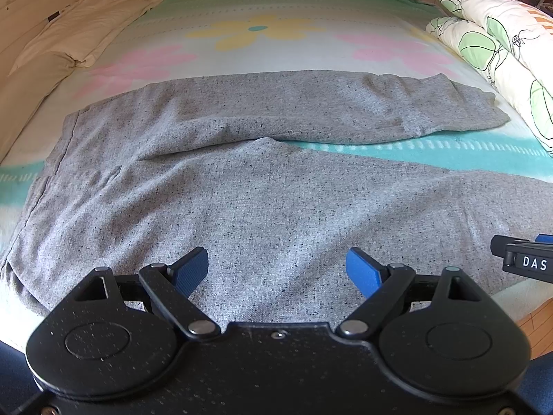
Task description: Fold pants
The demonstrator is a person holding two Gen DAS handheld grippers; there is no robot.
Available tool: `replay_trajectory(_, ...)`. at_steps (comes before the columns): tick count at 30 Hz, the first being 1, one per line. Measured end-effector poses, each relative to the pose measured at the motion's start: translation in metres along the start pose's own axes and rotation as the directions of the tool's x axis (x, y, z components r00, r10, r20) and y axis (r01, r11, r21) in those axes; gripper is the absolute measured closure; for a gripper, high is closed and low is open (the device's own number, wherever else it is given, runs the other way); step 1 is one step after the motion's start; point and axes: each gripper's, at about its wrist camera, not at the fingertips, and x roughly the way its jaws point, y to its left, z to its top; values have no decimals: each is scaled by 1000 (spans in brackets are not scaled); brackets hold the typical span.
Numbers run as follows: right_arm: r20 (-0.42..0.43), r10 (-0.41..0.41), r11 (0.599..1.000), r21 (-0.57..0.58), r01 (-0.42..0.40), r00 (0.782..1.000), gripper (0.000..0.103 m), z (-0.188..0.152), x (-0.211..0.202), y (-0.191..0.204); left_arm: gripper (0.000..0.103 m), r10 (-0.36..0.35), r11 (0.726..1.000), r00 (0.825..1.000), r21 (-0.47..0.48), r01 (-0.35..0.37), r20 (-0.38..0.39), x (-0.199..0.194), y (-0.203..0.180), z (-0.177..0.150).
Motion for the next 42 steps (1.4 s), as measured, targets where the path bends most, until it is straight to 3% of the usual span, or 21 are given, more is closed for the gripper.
replay_trajectory(20,-13,18,1000,0,-18,1000,37,1,2,5,18,-1,1000,1000,-9,1,-11,1,2,0)
replay_trajectory(26,-29,30,1000,6,-30,999,37,1,4,4,26,9,1000,1000,-11,-9,-17,1,3,1)
replay_trajectory(28,-31,26,1000,1,-26,999,38,1,4,4,35,18,1000,1000,-11,-18,-13,1,4,1)
replay_trajectory(32,-77,17,1000,4,-17,997,59,0,10,2,37,19,1000,1000,-9,-19,-20,3,5,3)
replay_trajectory(35,-112,45,999,22,-42,993,68,1,14,-3,44,14,1000,1000,-7,-15,-28,5,5,4)
replay_trajectory(42,-111,54,988,150,-37,992,68,34,15,-48,45,10,1000,1000,21,-11,5,4,0,18)
